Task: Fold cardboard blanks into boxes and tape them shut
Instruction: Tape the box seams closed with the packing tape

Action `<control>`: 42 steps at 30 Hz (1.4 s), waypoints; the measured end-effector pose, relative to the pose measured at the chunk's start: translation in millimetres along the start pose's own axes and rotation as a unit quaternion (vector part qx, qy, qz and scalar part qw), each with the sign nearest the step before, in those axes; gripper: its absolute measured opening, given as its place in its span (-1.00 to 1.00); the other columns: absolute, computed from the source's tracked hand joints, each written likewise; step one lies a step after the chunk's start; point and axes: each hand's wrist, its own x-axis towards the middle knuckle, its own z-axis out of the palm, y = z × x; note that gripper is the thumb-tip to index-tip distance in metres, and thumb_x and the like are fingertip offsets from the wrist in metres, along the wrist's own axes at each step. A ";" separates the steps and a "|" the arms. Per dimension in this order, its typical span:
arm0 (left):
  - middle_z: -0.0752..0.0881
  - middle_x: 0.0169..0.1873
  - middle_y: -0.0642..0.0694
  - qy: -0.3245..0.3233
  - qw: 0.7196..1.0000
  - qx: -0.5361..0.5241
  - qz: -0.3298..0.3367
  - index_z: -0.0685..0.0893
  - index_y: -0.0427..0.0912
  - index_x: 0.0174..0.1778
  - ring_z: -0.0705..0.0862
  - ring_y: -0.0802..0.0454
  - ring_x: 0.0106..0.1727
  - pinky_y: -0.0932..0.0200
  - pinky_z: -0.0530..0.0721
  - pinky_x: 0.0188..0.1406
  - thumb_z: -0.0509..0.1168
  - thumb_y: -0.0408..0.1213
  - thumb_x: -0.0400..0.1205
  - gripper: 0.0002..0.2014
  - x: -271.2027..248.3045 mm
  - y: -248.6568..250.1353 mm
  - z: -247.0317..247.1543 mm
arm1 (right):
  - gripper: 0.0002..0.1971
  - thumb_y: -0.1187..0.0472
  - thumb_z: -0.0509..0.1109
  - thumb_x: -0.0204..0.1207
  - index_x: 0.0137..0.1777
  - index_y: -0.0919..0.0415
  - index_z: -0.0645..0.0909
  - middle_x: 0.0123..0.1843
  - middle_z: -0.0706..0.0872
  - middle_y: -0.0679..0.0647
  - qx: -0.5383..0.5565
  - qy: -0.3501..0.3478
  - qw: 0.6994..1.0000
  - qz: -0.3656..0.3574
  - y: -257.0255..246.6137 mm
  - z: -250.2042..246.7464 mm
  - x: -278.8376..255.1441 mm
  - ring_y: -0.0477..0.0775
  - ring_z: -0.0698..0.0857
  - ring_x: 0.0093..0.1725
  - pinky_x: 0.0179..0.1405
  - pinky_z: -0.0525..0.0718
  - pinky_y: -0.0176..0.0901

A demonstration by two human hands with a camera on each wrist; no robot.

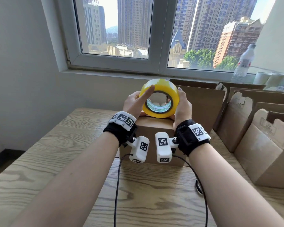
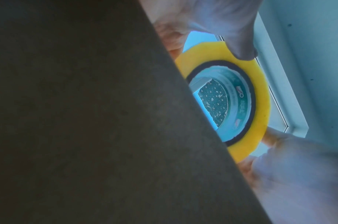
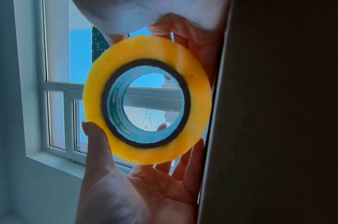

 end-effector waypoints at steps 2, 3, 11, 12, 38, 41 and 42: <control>0.59 -0.32 -0.12 0.002 1.000 0.001 0.001 0.65 -0.45 -0.02 0.56 -0.02 -0.25 0.01 0.51 -0.09 0.28 0.70 0.09 0.13 0.8 -0.7 -0.7 | -0.46 -0.44 0.33 0.13 -0.27 0.06 0.70 -0.26 0.55 0.01 0.000 -0.004 1.000 0.005 1.0 0.6 0.9 0.02 0.53 -0.21 -0.05 0.57 0.01; 0.59 -0.32 -0.12 -0.001 1.000 0.005 0.002 0.65 -0.45 -0.02 0.55 -0.02 -0.25 0.01 0.50 -0.09 0.27 0.70 0.09 0.13 1.3 -1.2 -1.2 | -0.41 -0.44 0.33 0.12 -0.15 0.08 0.62 -0.26 0.55 0.02 0.000 -0.005 1.000 0.006 0.3 0.7 0.3 0.02 0.52 -0.21 -0.06 0.56 0.00; 0.66 -0.26 -0.11 -0.005 1.000 0.015 0.005 0.72 -0.32 0.03 0.61 -0.02 -0.20 -0.09 0.63 0.00 0.25 0.70 0.13 0.07 -2.4 2.3 -0.7 | -0.58 -0.44 0.37 0.13 -0.49 -0.08 0.60 -0.32 0.52 0.05 0.007 0.004 1.000 0.012 -3.7 1.2 -5.3 0.07 0.51 -0.26 -0.08 0.57 0.00; 0.69 -0.22 -0.10 -0.011 1.000 0.012 0.006 0.74 -0.23 0.04 0.64 -0.01 -0.16 -0.15 0.66 0.10 0.26 0.67 0.16 -0.02 -3.8 3.6 -0.4 | -0.57 -0.44 0.37 0.13 -0.51 -0.08 0.62 -0.33 0.53 0.05 0.007 0.003 1.000 0.011 -4.0 0.7 -5.0 0.07 0.52 -0.26 -0.06 0.59 0.01; 0.73 0.23 -0.10 -0.060 0.994 -0.090 0.007 0.66 0.01 0.28 0.68 -0.03 0.30 -0.15 0.56 0.44 0.37 0.18 0.54 -0.53 -14.9 17.6 1.1 | -0.51 -0.15 0.51 0.45 0.13 0.29 0.77 -0.18 0.78 0.23 0.075 -0.178 0.981 -0.009 -18.2 -14.6 -27.5 0.12 0.76 -0.17 -0.05 0.76 0.08; 0.72 0.23 -0.12 -0.062 0.994 -0.086 0.028 0.61 0.09 0.32 0.70 -0.05 0.28 -0.17 0.62 0.37 0.44 0.18 0.46 -0.47 -16.4 17.7 1.2 | -0.38 -0.16 0.52 0.42 0.22 0.40 0.71 -0.16 0.78 0.18 0.069 -0.186 0.980 -0.014 -17.9 -15.0 -28.0 0.11 0.76 -0.15 -0.09 0.77 0.01; 0.73 0.22 -0.11 -0.061 0.994 -0.079 0.033 0.62 0.14 0.28 0.70 -0.04 0.27 -0.18 0.62 0.37 0.45 0.22 0.39 -0.46 -17.6 18.3 1.5 | -0.36 -0.18 0.52 0.41 0.22 0.41 0.70 -0.17 0.78 0.19 0.066 -0.187 0.980 -0.015 -18.3 -14.9 -28.6 0.12 0.75 -0.15 -0.10 0.76 0.00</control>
